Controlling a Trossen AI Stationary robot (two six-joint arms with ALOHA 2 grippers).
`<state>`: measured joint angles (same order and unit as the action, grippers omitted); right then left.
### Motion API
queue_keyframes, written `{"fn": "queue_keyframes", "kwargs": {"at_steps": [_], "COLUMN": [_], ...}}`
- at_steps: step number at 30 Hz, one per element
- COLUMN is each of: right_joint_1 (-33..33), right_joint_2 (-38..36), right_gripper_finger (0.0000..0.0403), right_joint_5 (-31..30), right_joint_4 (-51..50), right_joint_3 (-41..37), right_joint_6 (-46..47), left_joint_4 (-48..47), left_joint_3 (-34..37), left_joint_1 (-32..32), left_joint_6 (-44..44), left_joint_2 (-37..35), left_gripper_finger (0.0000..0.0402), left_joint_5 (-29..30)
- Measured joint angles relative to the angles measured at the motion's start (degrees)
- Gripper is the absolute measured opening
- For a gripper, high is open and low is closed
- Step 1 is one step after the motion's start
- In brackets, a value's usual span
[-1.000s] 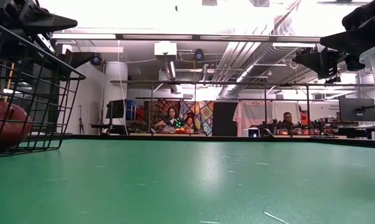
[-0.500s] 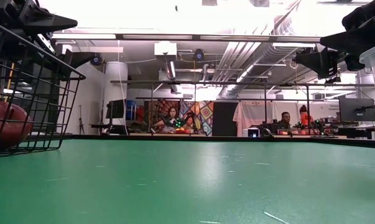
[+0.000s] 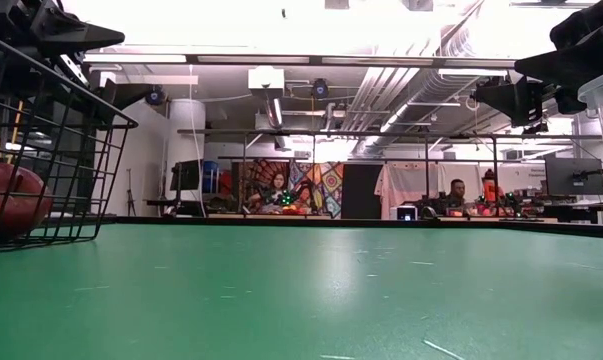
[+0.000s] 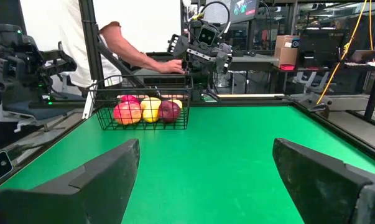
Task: Sort produce into baskets
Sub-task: Return to Home Position
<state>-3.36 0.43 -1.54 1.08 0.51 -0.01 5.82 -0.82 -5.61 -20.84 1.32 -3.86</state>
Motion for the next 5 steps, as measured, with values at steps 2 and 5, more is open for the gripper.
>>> {"fn": "queue_keyframes", "kwargs": {"at_steps": [2,5], "right_joint_1": [0.0,0.0], "right_joint_2": [0.0,0.0], "right_gripper_finger": [0.0360,0.0360], "right_joint_5": [0.0,0.0], "right_joint_4": [0.0,0.0], "right_joint_3": [0.0,0.0], "right_joint_6": [0.0,0.0], "left_joint_4": [0.0,0.0], "left_joint_3": [0.0,0.0], "left_joint_1": [0.0,0.0], "left_joint_6": [0.0,0.0], "left_joint_2": [0.0,0.0], "left_gripper_finger": [0.0365,0.0365], "left_joint_5": [0.0,0.0]}}
